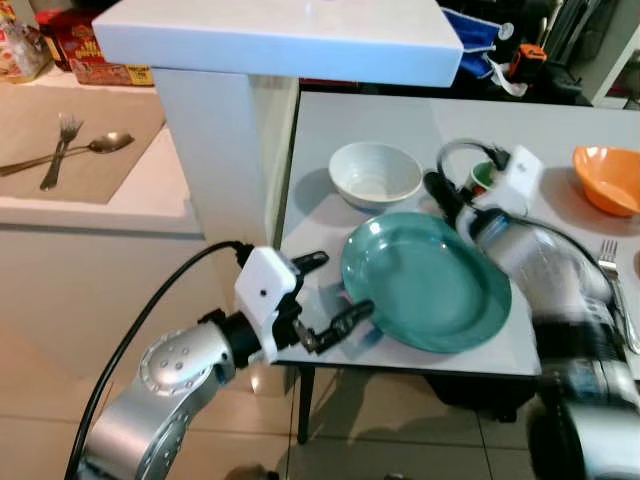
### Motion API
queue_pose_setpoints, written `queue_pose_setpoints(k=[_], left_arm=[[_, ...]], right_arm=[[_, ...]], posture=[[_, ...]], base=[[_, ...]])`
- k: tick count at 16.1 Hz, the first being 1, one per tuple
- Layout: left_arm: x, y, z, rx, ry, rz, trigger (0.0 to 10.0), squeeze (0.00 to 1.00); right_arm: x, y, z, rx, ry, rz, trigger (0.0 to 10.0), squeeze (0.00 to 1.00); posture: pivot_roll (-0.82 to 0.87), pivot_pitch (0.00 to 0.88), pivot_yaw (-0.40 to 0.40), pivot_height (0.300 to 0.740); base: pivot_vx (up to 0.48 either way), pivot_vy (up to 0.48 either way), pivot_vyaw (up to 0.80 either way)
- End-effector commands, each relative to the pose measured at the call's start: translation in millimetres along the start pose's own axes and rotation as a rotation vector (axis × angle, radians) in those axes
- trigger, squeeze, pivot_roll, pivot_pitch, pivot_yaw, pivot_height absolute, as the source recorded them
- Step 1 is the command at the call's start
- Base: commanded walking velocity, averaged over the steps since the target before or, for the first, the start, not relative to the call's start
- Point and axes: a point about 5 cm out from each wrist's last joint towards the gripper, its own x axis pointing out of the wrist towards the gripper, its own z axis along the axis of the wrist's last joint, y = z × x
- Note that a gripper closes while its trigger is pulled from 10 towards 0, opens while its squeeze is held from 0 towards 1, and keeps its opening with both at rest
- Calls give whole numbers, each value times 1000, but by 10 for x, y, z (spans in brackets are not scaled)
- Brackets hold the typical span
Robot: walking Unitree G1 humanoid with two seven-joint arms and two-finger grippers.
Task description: Setting the table
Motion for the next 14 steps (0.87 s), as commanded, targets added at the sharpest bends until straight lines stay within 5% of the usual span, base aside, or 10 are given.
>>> queue_pose_setpoints(k=[1,2,3,8,14], left_arm=[[34,84,23,41,24,72,10000,0],[39,101,38,43,19,84,10000,0],[38,137,107,60,-6,108,10000,0],[-17,131,192,74,-5,114,10000,0],[-95,104,226,76,28,126,10000,0]], right_arm=[[94,-59,2,50,-1,-32,10000,1000],[130,-51,13,72,-5,-36,10000,1000],[225,-20,15,136,5,-32,10000,0],[333,-34,-22,141,13,-99,10000,0],[379,60,-75,327,20,-26,10000,0]], posture=[[118,64,-52,740],[118,64,-52,740],[126,79,-50,740],[160,132,-41,740],[218,154,-51,740]], base=[[0,0,0],[0,0,0],[0,0,0],[0,0,0],[0,0,0]])
